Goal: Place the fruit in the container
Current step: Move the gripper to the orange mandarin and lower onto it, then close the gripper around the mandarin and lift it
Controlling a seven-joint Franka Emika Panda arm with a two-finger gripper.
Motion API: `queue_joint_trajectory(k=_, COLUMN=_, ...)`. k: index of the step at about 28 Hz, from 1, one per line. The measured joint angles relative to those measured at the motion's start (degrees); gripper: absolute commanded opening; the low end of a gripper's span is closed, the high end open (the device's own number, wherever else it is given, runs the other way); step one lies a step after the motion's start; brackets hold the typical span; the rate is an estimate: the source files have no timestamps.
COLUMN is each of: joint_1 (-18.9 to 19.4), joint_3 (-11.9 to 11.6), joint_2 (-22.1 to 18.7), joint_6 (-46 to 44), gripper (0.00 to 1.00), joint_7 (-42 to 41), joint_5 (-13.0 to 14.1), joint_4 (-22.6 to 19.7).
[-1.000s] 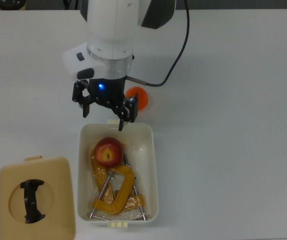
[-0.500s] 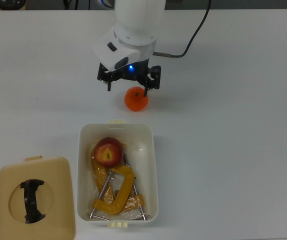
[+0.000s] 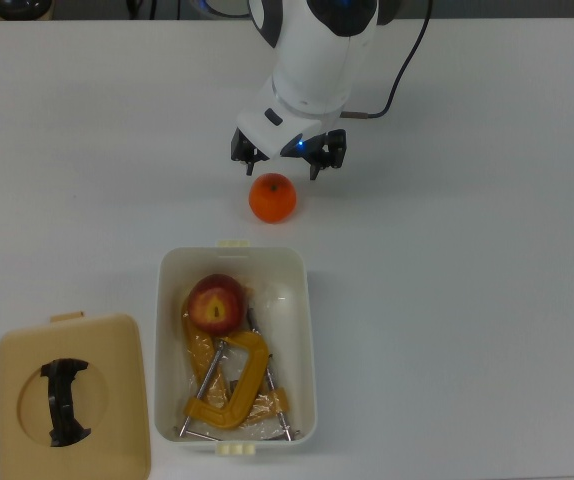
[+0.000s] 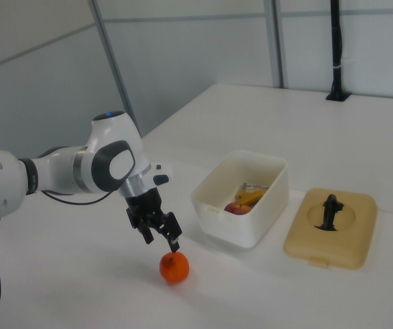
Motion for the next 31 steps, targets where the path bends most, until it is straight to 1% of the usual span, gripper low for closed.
queue_joint_trajectory(k=8, joint_1=0.0, joint_3=0.0, joint_2=0.8, joint_6=5.3, gripper=1.00, joint_7=0.8, joint_5=-3.2, joint_4=-4.5)
queue_joint_trajectory(k=15, joint_1=0.0, joint_3=0.0, joint_2=2.8, joint_6=7.0, gripper=1.00, joint_7=2.1, joint_5=-4.8, joint_4=-5.0)
queue_joint_trajectory(k=16, joint_1=0.0, joint_3=0.0, joint_2=3.0, joint_6=7.4, gripper=0.97, joint_7=2.2, joint_5=-4.9, joint_4=-5.0)
queue_joint_trajectory(k=17, joint_1=0.0, joint_3=0.0, joint_2=3.3, joint_6=7.7, gripper=0.79, joint_7=2.4, joint_5=-5.0, joint_4=-5.0)
queue_joint_trajectory(k=21, joint_1=0.0, joint_3=0.0, joint_2=4.1, joint_6=8.7, gripper=0.26, joint_7=3.3, joint_5=-6.4, joint_4=-5.0)
queue_joint_trajectory(k=22, joint_1=0.0, joint_3=0.0, joint_2=4.2, joint_6=8.9, gripper=0.04, joint_7=3.4, joint_5=-6.6, joint_4=-5.0)
queue_joint_trajectory(k=23, joint_1=0.0, joint_3=0.0, joint_2=4.2, joint_6=8.9, gripper=0.00, joint_7=3.5, joint_5=-6.7, joint_4=-5.0)
queue_joint_trajectory(k=31, joint_1=-0.3, joint_3=0.0, joint_2=3.7, joint_6=9.1, gripper=0.00, joint_7=4.7, joint_5=-6.8, joint_4=-3.2)
